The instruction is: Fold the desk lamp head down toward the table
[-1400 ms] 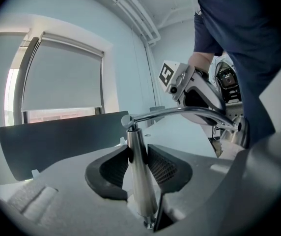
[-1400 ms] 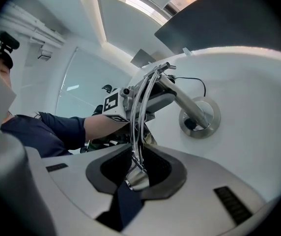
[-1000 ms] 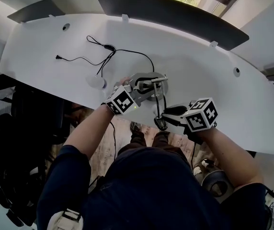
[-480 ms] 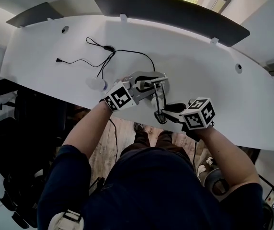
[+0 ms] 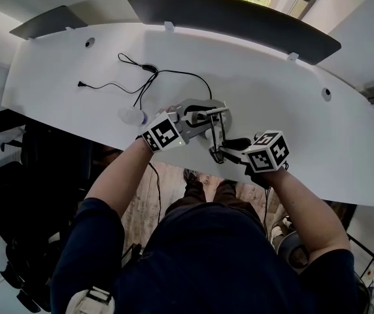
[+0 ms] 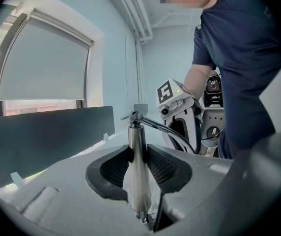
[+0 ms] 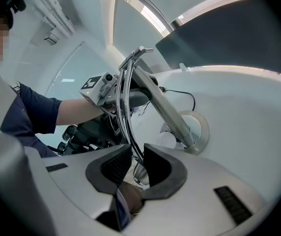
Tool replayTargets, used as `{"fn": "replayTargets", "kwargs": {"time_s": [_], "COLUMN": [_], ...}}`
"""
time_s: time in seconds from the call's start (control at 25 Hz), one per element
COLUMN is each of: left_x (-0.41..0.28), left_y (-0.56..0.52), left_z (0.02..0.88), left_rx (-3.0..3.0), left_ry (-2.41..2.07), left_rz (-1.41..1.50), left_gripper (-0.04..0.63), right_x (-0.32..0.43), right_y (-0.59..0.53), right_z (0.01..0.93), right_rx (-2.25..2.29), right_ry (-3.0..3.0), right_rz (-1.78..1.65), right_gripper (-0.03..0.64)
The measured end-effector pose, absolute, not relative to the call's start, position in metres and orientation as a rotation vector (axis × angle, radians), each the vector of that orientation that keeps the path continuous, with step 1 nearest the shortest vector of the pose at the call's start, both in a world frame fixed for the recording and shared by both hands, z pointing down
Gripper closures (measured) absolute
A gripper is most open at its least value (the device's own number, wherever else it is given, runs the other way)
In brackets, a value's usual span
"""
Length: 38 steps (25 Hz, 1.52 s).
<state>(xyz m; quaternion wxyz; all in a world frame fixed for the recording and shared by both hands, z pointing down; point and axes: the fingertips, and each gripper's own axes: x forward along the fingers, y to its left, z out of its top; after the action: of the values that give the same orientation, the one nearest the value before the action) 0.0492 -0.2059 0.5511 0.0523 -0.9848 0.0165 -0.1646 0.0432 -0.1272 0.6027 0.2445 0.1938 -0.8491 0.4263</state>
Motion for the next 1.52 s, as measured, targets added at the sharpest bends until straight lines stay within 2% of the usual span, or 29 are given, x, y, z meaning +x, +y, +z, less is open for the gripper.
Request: {"fn": "replayTargets", "kwargs": {"time_s": [0.28,0.8,1.08,1.36,1.52], "left_x": [0.049,0.013,-0.004,0.022,0.037], "left_y": [-0.204,-0.201,-0.183,-0.135,-0.113], "left_z": [0.551,0.535,0.468,0.407,0.377], "left_rx": [-2.96,-2.908,-3.072,-3.161,-3.187], "left_ry": [0.058,0.25,0.621,0.744,0.789], "left_rz": [-0.534,-0.555,-0.365,-0.181,-0.1], "left_gripper": [0.472,0.474,0.48,0.494,0.53], "right_x": [0.046,0.069,0.079,0.08,0.08], "right_y": [-0.121,-0.096,-0.1,-0.109,-0.106], "right_z": [0.605,0.554,0.52,0.469,0.435], "right_rx": [0.503,0.646,0.832,1.057,1.153], "right_ry": [-2.333,-2.486,-2.576,-2.67,-2.716], "right_rz": [1.18,1.039,0.857,0.596,0.443], "right_gripper": [0.504,0.497,0.499,0.517,0.536]}}
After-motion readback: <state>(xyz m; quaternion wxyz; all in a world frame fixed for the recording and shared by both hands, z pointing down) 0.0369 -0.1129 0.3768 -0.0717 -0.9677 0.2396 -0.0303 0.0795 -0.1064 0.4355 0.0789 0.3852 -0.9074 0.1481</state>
